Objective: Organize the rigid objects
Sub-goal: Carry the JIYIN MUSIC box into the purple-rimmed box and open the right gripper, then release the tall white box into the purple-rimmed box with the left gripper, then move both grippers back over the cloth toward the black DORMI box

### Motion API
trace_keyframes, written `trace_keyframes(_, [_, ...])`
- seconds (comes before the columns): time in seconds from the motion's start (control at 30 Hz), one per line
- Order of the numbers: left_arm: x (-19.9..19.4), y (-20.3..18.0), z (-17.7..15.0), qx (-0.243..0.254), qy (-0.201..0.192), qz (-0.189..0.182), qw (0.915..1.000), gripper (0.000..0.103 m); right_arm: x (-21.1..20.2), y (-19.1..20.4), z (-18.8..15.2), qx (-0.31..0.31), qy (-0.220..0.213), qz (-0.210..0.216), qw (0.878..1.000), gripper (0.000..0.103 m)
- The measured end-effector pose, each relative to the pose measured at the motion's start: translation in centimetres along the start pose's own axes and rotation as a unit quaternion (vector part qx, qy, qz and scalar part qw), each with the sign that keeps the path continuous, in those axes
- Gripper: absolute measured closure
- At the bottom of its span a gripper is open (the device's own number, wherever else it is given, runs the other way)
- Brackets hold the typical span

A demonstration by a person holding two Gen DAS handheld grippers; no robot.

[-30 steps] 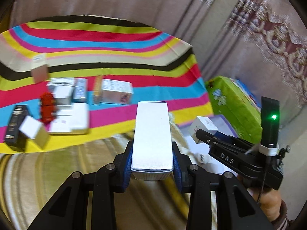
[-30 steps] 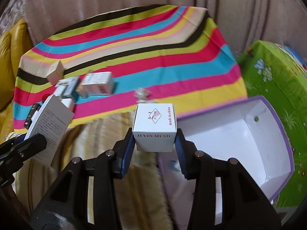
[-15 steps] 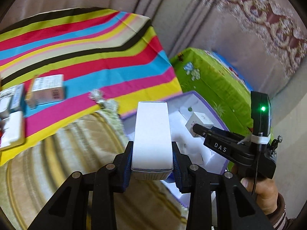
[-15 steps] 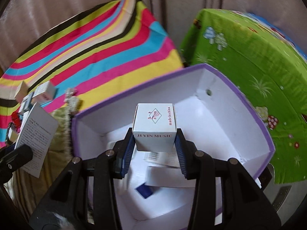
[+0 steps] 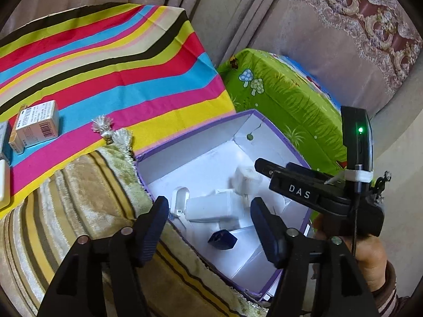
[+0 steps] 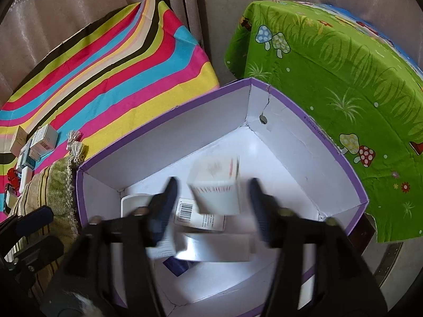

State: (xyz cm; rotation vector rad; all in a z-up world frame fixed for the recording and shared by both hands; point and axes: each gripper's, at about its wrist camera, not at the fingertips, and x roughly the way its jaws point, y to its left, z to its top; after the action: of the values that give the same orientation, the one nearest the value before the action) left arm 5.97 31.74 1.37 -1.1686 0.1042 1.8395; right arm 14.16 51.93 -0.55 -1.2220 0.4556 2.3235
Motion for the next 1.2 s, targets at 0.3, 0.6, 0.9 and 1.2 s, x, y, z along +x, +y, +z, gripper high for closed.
trace_keyframes(0.3, [-3.3,1.4,-0.7,0.001,-0.032,0.013,0.9994,0.037,-1.1,1.9,0.2,-0.021,-0.008,0.016,1.000,0.026])
trace_keyframes(0.6, [-8.5,4.2,-1.4,0.002,-0.091,0.090,0.9917,0.026,-3.8,4.7,0.4,-0.056,-0.056,0.039,0.996,0.016])
trace_keyframes(0.9, [-14.6,10.4,-4.0,-0.053,-0.145,0.139,0.9783,0.026,-6.9,8.7,-0.1,-0.101,-0.143,0.041,0.984,0.002])
trace_keyframes(1.2, [-20.1,18.0,-8.7,-0.141,-0.164,0.208,0.9540,0.026,-6.6,12.8,-1.6,-0.149,-0.104,0.112,0.977,0.002])
